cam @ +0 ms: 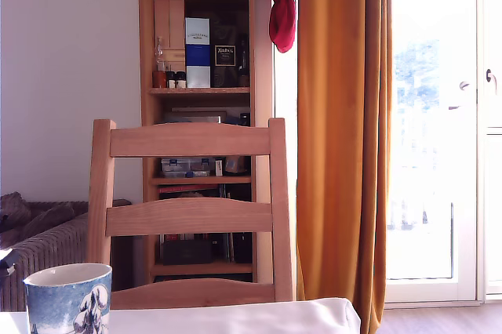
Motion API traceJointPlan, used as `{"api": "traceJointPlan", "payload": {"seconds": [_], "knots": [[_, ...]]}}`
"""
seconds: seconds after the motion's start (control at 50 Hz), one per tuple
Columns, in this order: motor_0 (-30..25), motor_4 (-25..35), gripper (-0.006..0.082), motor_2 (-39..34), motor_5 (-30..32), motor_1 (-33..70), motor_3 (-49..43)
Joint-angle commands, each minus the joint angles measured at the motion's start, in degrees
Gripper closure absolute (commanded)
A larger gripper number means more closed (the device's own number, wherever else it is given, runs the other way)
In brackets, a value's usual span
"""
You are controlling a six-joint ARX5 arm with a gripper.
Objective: Pick the grey coffee capsule and place it inside the blue coffee cup
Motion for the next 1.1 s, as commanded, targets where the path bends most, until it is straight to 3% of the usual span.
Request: {"api": "traceJointPlan", "payload": {"seconds": [0.0,0.06,0.2,0.26,0.76,1.08], "knots": [[-0.2,0.0,0.0095,0.5,0.4,0.8,1.1],[-0.2,0.0,0.0174,0.5,0.4,0.8,1.5],[-0.2,0.0,0.0479,0.5,0.4,0.8,1.0],[-0.2,0.0,0.0536,0.5,0.4,0.8,1.0],[-0.1,0.5,0.0538,1.3,0.5,0.2,-0.5],[-0.2,1.1,0.0538,3.1,-1.0,-11.1,0.3]]}}
